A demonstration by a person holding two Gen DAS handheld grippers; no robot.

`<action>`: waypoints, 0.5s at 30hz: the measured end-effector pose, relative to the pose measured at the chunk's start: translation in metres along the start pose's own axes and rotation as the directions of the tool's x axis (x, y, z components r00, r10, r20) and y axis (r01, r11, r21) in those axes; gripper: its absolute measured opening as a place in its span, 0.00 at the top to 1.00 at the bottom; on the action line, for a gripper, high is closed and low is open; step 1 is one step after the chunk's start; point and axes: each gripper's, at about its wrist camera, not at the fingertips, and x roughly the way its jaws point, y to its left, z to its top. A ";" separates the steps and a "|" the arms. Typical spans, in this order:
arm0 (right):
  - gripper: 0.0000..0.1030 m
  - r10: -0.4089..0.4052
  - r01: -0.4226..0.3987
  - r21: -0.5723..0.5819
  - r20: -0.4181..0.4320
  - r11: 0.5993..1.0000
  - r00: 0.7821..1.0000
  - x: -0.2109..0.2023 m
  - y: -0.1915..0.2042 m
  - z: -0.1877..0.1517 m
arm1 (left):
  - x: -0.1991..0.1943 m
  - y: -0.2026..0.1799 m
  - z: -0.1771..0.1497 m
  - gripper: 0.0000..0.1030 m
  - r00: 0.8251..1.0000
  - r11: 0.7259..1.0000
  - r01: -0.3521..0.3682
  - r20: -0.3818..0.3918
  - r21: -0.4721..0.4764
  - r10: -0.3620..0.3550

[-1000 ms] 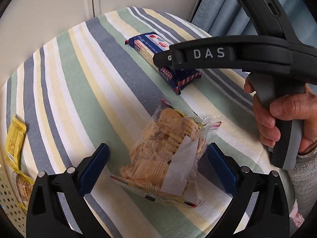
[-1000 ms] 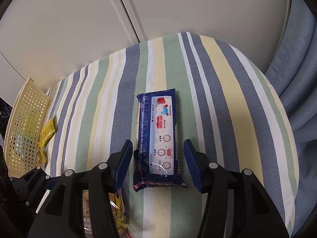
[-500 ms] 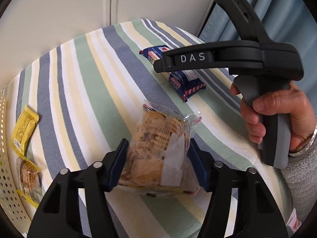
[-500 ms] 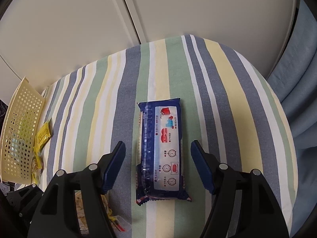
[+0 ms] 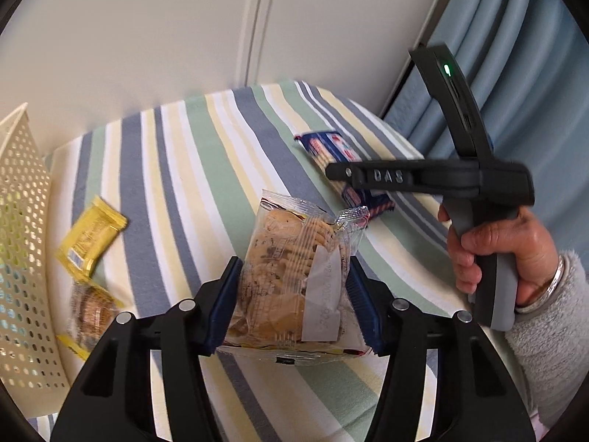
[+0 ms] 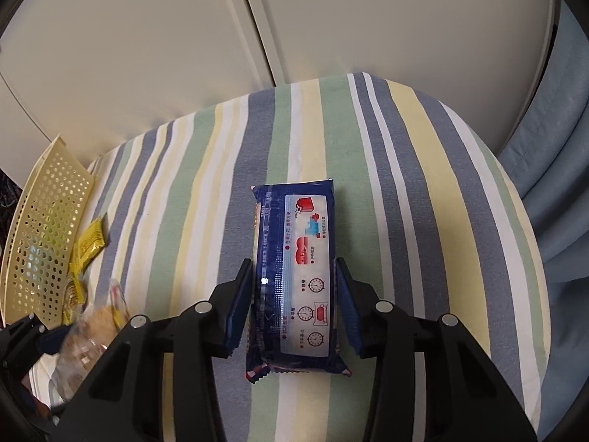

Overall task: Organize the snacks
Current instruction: 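Carry the clear cracker bag into the basket and open the left gripper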

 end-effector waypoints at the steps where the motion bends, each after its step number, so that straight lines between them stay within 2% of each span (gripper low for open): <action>1: 0.58 0.010 -0.010 0.004 0.004 1.000 1.000 -0.002 0.001 0.000 | -0.008 0.003 -0.003 0.43 1.000 1.000 -0.005 0.014 -0.006 0.005; 8: 0.57 0.073 -0.073 0.013 0.030 0.997 0.997 -0.021 0.007 -0.006 | -0.042 0.027 0.009 0.43 0.990 0.996 -0.057 0.126 -0.072 0.066; 15: 0.57 0.112 -0.112 -0.011 0.045 0.994 0.993 -0.027 0.032 -0.007 | -0.091 0.067 0.009 0.43 0.964 0.980 -0.108 0.225 -0.170 0.145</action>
